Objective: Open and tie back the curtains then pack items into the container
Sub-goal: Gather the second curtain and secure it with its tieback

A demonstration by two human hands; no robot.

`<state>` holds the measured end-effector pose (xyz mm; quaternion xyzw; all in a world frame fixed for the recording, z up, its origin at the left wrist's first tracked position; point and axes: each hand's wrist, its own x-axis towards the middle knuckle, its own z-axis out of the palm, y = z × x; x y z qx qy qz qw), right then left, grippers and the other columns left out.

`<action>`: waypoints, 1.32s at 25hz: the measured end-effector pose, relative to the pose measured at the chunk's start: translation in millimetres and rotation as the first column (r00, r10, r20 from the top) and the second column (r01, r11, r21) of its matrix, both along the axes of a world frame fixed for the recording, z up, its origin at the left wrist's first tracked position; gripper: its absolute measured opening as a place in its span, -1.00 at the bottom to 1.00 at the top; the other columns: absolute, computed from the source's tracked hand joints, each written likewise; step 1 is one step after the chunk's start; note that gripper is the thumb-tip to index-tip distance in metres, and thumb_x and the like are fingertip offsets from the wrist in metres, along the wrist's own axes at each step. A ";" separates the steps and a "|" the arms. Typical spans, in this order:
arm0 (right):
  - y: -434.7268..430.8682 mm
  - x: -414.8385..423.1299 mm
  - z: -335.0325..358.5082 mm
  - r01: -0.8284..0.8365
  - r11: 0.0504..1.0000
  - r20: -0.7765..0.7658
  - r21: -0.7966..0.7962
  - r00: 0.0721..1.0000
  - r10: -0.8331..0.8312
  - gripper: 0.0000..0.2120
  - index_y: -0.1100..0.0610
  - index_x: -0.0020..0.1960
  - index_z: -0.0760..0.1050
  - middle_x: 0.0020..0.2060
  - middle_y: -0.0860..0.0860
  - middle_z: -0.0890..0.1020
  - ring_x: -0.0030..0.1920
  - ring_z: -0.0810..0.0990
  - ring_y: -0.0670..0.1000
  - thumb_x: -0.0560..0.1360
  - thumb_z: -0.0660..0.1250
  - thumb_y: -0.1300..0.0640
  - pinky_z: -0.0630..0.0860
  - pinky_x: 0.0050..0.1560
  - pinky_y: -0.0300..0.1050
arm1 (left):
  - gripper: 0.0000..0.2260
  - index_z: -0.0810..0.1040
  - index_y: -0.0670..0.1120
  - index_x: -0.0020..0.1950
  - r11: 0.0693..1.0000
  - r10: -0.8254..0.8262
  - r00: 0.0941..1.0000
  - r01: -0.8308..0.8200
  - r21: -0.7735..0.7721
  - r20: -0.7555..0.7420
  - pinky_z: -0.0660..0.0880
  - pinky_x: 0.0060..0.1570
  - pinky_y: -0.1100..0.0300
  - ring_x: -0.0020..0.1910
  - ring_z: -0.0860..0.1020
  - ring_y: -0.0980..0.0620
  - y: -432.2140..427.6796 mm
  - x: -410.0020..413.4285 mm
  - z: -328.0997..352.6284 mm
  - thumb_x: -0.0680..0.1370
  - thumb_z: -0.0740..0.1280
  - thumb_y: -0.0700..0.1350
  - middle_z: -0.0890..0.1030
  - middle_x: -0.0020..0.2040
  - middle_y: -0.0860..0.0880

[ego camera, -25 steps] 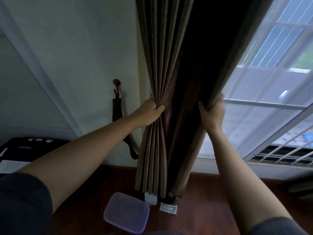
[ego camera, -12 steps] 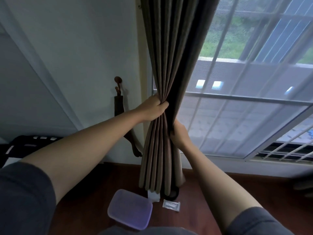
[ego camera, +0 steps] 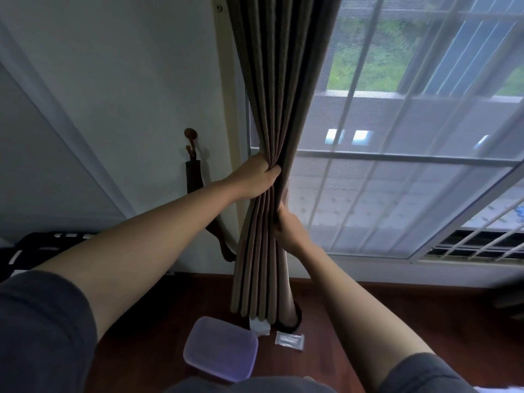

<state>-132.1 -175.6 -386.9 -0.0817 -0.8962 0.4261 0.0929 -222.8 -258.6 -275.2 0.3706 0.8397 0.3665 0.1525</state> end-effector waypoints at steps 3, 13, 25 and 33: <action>-2.2 -1.9 2.2 -0.001 1.000 0.012 -0.010 1.000 0.001 -0.36 0.13 0.51 0.02 0.29 0.18 0.48 0.22 0.48 0.21 0.50 0.17 0.35 0.31 0.01 -0.23 | -0.78 0.47 -0.27 0.03 1.000 0.020 1.000 -0.021 0.008 0.007 0.50 -0.01 -0.02 -0.09 0.56 -0.18 4.5 6.6 -0.7 0.57 0.14 -0.15 0.57 -0.07 -0.26; -0.2 -1.0 8.3 0.102 0.616 0.030 -0.781 0.992 -0.126 -0.41 0.18 0.43 0.28 0.19 0.06 0.54 0.15 0.53 -0.18 0.42 0.06 0.07 0.42 0.10 -0.27 | -0.72 0.37 -0.15 -0.40 0.956 0.269 0.961 -0.258 0.138 -0.062 0.33 -0.39 0.25 -0.45 0.43 0.00 10.0 22.8 -5.7 0.51 0.25 -0.16 0.34 -0.47 -0.01; 18.6 -39.9 81.0 0.258 0.666 -0.017 -0.700 0.926 -0.377 -0.61 0.25 0.44 0.23 0.39 0.17 0.38 0.42 0.31 0.10 0.66 -0.07 0.16 0.33 0.36 -0.15 | -0.70 0.46 -0.08 0.28 0.972 0.123 0.967 -0.163 0.169 0.224 0.34 0.07 0.28 0.04 0.44 0.13 -20.0 11.4 -5.1 0.57 0.14 -0.19 0.48 0.05 0.06; -10.9 -8.8 99.7 0.184 0.680 0.057 -0.710 0.977 -0.204 -0.66 0.54 0.33 0.22 0.31 0.47 0.33 0.37 0.33 0.26 0.60 0.01 0.38 0.30 0.22 -0.11 | -0.75 0.51 -0.10 0.18 0.976 0.082 0.993 -0.097 -0.197 -0.081 0.52 -0.10 0.16 0.02 0.56 -0.07 -15.7 -12.2 20.5 0.53 0.24 -0.11 0.57 0.03 -0.09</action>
